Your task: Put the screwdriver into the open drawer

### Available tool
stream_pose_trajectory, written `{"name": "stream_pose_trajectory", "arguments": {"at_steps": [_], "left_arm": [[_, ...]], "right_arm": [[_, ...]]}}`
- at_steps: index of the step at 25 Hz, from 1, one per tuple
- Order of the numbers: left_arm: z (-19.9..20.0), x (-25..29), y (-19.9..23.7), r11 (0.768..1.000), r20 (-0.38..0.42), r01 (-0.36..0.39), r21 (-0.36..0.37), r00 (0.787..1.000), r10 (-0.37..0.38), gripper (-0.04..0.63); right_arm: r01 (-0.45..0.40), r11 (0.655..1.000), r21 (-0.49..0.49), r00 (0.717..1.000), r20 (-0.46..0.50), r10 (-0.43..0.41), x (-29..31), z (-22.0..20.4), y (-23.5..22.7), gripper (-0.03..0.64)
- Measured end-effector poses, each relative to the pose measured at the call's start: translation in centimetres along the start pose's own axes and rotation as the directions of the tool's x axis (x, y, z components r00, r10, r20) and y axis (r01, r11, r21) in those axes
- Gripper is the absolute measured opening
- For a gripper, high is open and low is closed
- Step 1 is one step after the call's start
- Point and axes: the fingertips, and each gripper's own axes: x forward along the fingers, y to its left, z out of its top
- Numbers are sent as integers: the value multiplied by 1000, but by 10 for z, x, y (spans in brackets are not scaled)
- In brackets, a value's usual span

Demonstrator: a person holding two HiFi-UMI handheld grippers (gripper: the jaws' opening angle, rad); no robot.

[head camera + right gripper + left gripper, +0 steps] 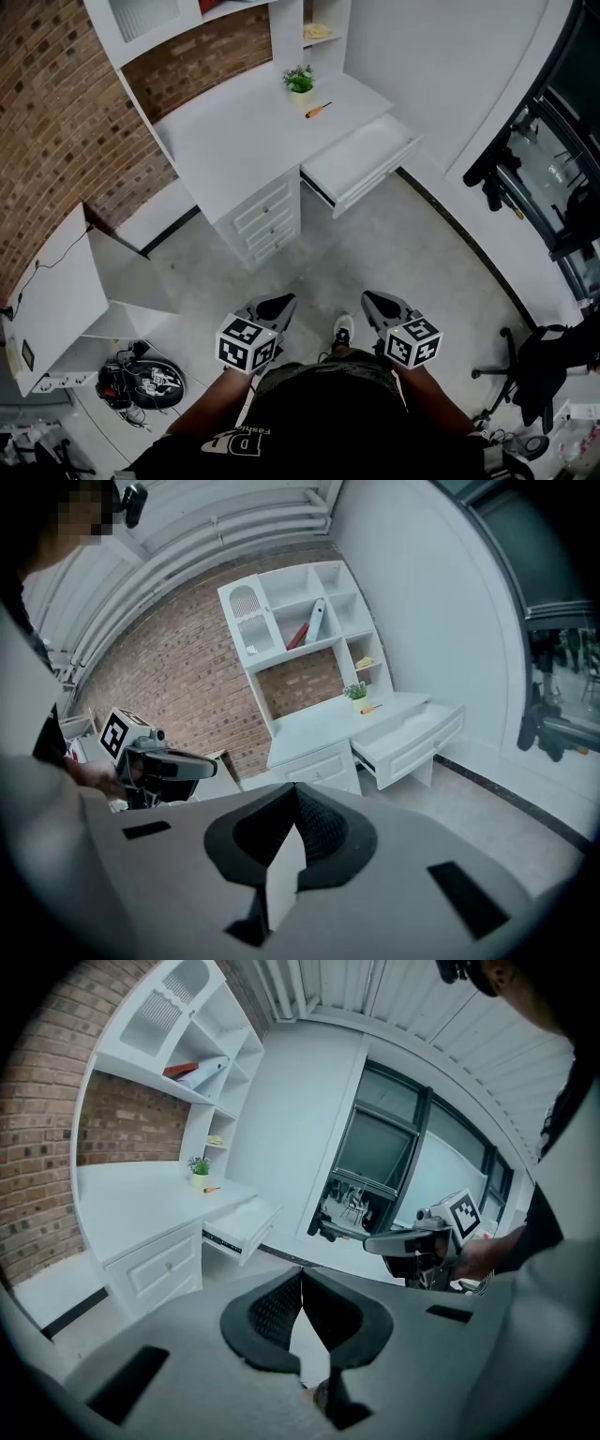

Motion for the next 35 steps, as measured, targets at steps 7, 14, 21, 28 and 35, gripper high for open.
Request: {"name": "stream_pose_trajectory", "arguments": {"at_steps": [7, 14, 21, 28, 35], "left_arm": [[44, 56, 0, 999, -2, 14, 48, 1000, -14, 18], [79, 106, 9, 999, 10, -28, 44, 1000, 28, 18], [98, 151, 17, 997, 13, -75, -5, 997, 76, 18], [104, 178, 18, 992, 4, -121, -28, 993, 122, 18], [99, 180, 31, 986, -25, -156, -58, 988, 155, 18]], "right_arm": [[-23, 1000, -12, 999, 29, 23, 18, 41, -46, 5], [-52, 999, -6, 998, 25, 52, 30, 67, -102, 5], [-99, 995, -18, 995, 9, 99, 42, 91, -148, 6], [-132, 991, -7, 991, -16, 132, 51, 93, -182, 6], [-155, 988, 9, 987, -45, 155, 68, 91, -191, 6]]}}
